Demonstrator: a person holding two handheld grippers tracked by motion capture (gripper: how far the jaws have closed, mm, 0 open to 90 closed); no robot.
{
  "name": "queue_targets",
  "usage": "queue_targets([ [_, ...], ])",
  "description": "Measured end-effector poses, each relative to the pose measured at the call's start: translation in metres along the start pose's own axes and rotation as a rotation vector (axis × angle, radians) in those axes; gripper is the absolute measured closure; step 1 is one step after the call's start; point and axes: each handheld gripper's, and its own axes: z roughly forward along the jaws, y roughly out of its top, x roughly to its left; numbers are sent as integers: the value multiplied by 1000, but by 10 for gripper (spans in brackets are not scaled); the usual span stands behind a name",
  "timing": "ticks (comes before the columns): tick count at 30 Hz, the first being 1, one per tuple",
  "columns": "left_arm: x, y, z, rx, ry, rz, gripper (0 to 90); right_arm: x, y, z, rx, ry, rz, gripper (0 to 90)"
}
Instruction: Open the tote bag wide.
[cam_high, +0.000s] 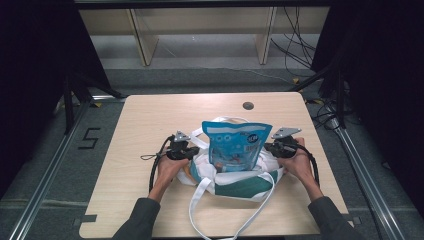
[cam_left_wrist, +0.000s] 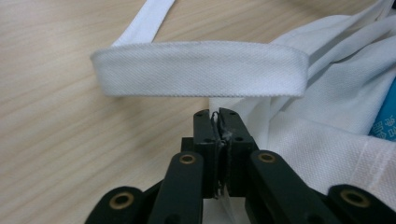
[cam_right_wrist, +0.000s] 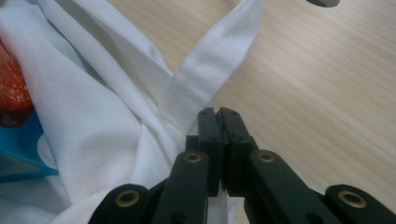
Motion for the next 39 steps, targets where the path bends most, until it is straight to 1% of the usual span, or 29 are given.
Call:
queue_targets([
  [1, -1, 2, -4, -9, 15, 0, 809, 0, 2, -2, 5, 2, 10, 883],
  [2, -2, 5, -9, -42, 17, -25, 775, 0, 2, -4, -4, -1, 6, 874],
  [4, -6, 11, -23, -70, 22, -15, 711, 0, 5, -10, -6, 11, 21, 822],
  [5, -7, 13, -29, -83, 21, -5, 701, -3, 7, -14, -48, -1, 24, 788],
  [6, -9, 16, -36, -94, 13, 1, 688, -3, 8, -19, -53, 8, 45, 770],
  [7, -14, 20, -46, -128, 6, 4, 683, -4, 10, -23, -80, 15, 54, 750],
  [8, -18, 21, -55, -141, -5, 5, 684, -4, 13, -32, -102, 9, 67, 738],
  [9, -23, 22, -62, -143, -14, 19, 684, -4, 16, -40, -126, 10, 68, 738],
  [10, -26, 22, -68, -141, -16, 44, 685, -2, 18, -50, -136, 25, 88, 737],
  [11, -32, 21, -73, -146, -27, 39, 693, -1, 20, -56, -153, 29, 84, 738],
  [12, -39, 18, -77, -147, -54, 49, 703, 1, 21, -65, -166, 35, 87, 746],
  [13, -45, 14, -79, -148, -73, 54, 717, 7, 20, -75, -161, 44, 84, 760],
  [14, -49, 11, -81, -139, -95, 50, 728, 10, 19, -82, -162, 45, 50, 777],
  [15, -56, 6, -81, -135, -114, 51, 745, 15, 17, -87, -156, 50, 44, 800],
  [16, -62, 1, -82, -123, -137, 54, 754, 21, 12, -93, -145, 69, -1, 827],
  [17, -67, -3, -82, -112, -149, 65, 767, 27, 7, -96, -124, 86, -9, 851],
  [19, -72, -12, -80, -92, -168, 79, 794, 36, -2, -100, -80, 83, -51, 883],
  [22, -75, -29, -69, -19, -174, 82, 803, 46, -19, -91, -5, 104, -82, 899],
  [23, -76, -34, -62, 7, -173, 102, 806, 49, -24, -84, 19, 95, -79, 900],
  [24, -78, -39, -56, 46, -152, 135, 810, 51, -28, -78, 43, 93, -84, 899],
  [25, -82, -43, -50, 67, -130, 151, 818, 52, -30, -72, 74, 97, -88, 900],
  [27, -88, -47, -43, 88, -86, 192, 824, 53, -34, -61, 111, 75, -94, 900],
  [28, -89, -46, -43, 91, -81, 202, 826, 54, -35, -56, 133, 78, -90, 900],
  [29, -88, -45, -42, 91, -83, 202, 826, 54, -38, -52, 135, 71, -98, 900],
  [32, -84, -45, -37, 66, -74, 170, 834, 48, -40, -48, 127, 86, -81, 900],
  [33, -82, -42, -34, 62, -73, 194, 835, 47, -40, -46, 114, 72, -68, 900],
  [35, -83, -40, -29, 53, -56, 173, 839, 43, -39, -43, 107, 59, -65, 900],
  [38, -80, -37, -24, 47, -51, 164, 839, 35, -35, -36, 111, 45, -50, 900],
  [39, -78, -36, -22, 46, -51, 164, 839, 33, -35, -32, 79, 35, -44, 900],
])
